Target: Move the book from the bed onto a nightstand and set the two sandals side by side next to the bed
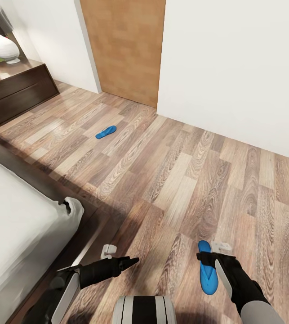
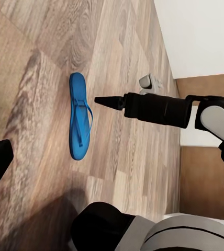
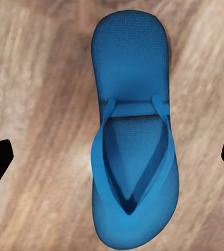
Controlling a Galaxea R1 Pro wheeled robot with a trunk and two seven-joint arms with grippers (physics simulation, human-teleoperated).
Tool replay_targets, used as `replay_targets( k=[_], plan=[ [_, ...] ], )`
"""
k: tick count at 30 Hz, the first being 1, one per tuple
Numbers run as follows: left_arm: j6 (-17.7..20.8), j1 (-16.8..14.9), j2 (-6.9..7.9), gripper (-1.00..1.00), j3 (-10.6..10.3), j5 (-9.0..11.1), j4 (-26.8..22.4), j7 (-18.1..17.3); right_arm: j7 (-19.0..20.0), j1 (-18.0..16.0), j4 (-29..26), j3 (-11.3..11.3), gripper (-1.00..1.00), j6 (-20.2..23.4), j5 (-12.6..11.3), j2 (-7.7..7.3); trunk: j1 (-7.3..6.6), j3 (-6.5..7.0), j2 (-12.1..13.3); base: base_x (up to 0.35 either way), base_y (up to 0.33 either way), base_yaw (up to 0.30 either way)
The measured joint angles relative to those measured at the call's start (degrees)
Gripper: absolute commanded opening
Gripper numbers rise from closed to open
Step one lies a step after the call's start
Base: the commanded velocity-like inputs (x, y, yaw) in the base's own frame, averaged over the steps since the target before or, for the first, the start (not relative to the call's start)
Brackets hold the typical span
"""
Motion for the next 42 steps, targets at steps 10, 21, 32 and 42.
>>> replay_targets(
  k=[10, 21, 32, 42],
  plan=[
    [0.04, 0.0, -0.07, 1.0, -0.08, 0.07, 0.0, 0.02, -0.06, 0.0, 0.03, 0.01, 1.0, -0.02, 0.02, -0.06, 0.23, -1.99, -0.12, 0.0, 0.0, 0.0],
    [0.04, 0.0, -0.07, 1.0, -0.09, 0.08, 0.0, 0.02, -0.06, 0.01, 0.03, 0.0, 1.0, -0.02, -0.01, -0.07, 0.52, -4.43, -0.27, 0.0, 0.0, 0.0],
    [0.04, 0.0, -0.07, 1.0, -0.09, 0.09, 0.0, 0.02, -0.06, 0.0, 0.03, 0.0, 1.0, -0.02, -0.01, 0.0, 0.77, -6.65, -0.4, 0.0, 0.0, 0.0],
    [0.04, 0.0, -0.07, 1.0, -0.09, 0.09, 0.0, 0.02, -0.06, 0.0, 0.03, 0.0, 1.0, -0.02, -0.01, 0.01, 0.77, -6.65, -0.4, 0.0, 0.0, 0.0]
  ],
)
